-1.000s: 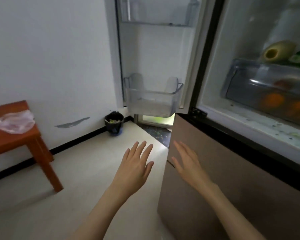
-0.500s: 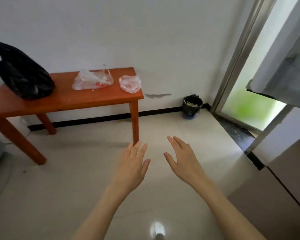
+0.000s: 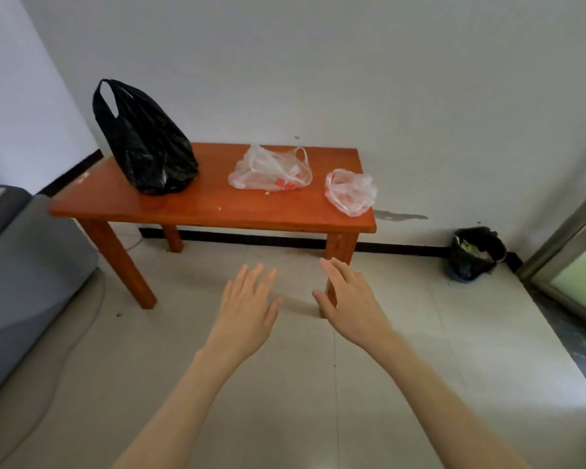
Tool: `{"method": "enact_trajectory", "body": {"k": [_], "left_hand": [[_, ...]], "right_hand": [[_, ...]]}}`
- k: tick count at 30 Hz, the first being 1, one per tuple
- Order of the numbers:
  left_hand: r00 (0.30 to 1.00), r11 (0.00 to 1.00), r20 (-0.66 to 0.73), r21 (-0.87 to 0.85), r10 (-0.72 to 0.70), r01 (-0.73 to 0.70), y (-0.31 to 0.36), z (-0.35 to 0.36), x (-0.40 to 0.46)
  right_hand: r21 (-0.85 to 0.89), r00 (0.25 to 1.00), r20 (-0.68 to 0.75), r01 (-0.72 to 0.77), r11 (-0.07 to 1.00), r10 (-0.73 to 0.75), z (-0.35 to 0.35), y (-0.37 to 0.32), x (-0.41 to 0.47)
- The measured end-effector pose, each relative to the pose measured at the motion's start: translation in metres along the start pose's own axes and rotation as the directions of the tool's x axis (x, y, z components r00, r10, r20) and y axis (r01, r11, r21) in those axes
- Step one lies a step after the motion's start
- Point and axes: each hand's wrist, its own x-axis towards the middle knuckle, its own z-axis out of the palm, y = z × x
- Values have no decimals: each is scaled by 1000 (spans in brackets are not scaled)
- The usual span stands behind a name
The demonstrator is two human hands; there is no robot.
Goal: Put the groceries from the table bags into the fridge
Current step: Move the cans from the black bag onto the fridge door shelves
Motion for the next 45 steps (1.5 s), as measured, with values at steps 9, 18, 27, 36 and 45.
{"method": "enact_trajectory", "body": {"k": [9,18,27,36,45], "left_hand": [[978,982,-86,-48,-188,185,-115,-27,98],[968,969,-108,-117,-228,216,-262,-64,221],[921,941,-222,-193,-319,280,-412,-126,342],[832,970,-503,-65,-235,234,-510,-207,479],[980,997,-193,55,-45,56,-574,-244,609]], "right_hand": [[22,982,106,156,987,-158,32,-46,160],[109,980,79,173,979,-182,86,-132,335],[241,980,81,157,958,-181,126,-222,497],[359,970,1,228,905,-245,152,-284,650],[354,965,61,218,910,-255,160,-333,773]]}}
